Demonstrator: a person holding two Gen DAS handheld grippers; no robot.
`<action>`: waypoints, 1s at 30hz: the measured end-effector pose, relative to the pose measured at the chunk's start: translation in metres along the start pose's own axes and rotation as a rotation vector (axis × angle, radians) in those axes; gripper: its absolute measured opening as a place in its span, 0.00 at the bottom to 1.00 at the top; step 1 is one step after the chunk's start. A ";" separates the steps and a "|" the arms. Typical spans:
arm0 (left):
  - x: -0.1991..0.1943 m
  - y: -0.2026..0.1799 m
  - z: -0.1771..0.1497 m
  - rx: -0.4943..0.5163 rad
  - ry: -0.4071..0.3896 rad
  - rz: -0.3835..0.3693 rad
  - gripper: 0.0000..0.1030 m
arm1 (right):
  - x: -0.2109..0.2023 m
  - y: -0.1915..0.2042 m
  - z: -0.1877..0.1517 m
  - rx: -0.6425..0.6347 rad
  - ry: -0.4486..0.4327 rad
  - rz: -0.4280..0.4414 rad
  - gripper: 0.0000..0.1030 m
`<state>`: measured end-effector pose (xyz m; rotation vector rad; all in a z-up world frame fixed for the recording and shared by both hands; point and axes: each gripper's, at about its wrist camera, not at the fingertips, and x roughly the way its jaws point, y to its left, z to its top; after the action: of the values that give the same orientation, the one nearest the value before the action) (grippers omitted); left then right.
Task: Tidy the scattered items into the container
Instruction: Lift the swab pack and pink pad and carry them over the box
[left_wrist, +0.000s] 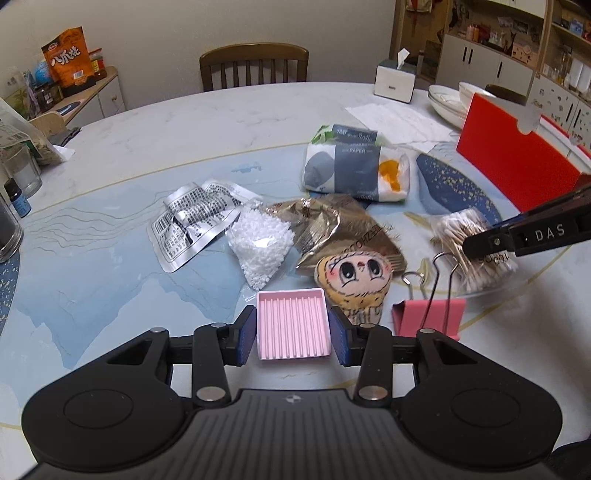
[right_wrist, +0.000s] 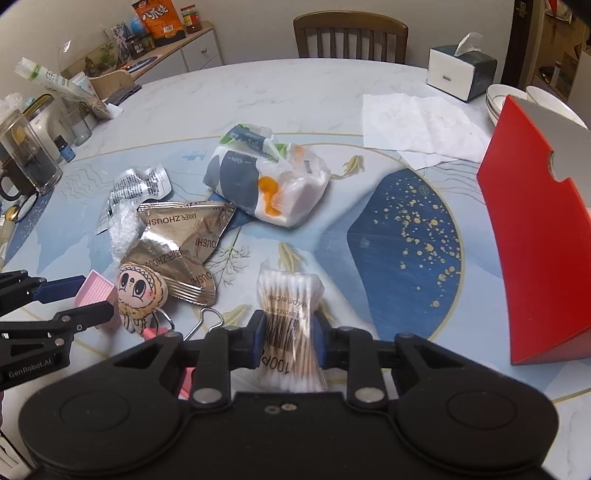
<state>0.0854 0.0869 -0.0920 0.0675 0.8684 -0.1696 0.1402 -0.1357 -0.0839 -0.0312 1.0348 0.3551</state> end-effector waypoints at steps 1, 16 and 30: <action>-0.001 -0.001 0.001 -0.002 -0.002 -0.001 0.40 | -0.001 -0.001 0.000 -0.001 -0.003 -0.003 0.24; -0.030 -0.040 0.028 0.017 -0.054 -0.027 0.40 | -0.044 -0.022 0.004 0.025 -0.046 0.035 0.24; -0.052 -0.083 0.065 0.056 -0.113 -0.090 0.40 | -0.101 -0.064 0.012 0.093 -0.145 0.048 0.24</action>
<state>0.0866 0.0036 -0.0099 0.0708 0.7549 -0.2792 0.1233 -0.2216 -0.0013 0.1019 0.9085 0.3473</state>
